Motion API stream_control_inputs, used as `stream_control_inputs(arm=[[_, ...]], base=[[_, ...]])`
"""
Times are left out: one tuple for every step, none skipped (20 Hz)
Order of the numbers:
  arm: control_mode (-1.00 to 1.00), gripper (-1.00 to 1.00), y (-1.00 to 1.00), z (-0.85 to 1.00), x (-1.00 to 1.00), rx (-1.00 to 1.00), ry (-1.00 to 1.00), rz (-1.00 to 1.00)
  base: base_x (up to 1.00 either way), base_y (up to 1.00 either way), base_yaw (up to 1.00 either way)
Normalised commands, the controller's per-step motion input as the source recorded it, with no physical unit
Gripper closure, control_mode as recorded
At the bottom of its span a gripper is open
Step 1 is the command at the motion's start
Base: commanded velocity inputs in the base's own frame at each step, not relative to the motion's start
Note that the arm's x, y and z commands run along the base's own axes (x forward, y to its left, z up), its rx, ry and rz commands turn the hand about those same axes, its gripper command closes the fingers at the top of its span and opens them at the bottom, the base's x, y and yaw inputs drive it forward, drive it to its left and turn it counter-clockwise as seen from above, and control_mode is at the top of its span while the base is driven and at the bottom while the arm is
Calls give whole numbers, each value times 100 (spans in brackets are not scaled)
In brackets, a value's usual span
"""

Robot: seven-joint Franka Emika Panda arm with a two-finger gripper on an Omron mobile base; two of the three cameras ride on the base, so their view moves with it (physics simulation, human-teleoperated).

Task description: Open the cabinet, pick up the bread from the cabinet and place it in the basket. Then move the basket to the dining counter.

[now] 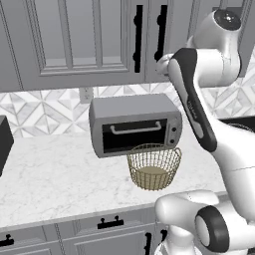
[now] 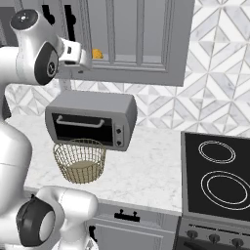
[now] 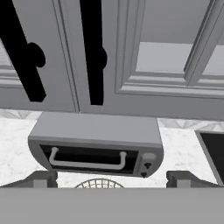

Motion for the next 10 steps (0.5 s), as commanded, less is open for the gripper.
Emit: stream_control_inputs(arm=[[-100, -100, 0, 44, 27, 0, -13, 0], [-100, -100, 0, 45, 31, 0, -18, 0], [-100, -100, 0, 45, 30, -1, -19, 0], [-100, -100, 1, 44, 25, -2, -16, 0], [-100, -100, 4, 41, 34, -2, -11, -1], [-100, -100, 5, 41, 28, -3, -11, -2], [-100, -100, 4, 30, 34, -2, -10, 0], [-100, -100, 6, 24, 35, -2, -8, 0], [-100, -100, 19, 19, 39, -3, -5, 0], [-100, -100, 24, 19, 41, -3, -4, 0]], base=[[0, 0, 0], [0, 0, 0], [0, 0, 0], [0, 0, 0], [0, 0, 0], [0, 0, 0], [0, 0, 0], [0, 0, 0], [0, 0, 0], [0, 0, 0]])
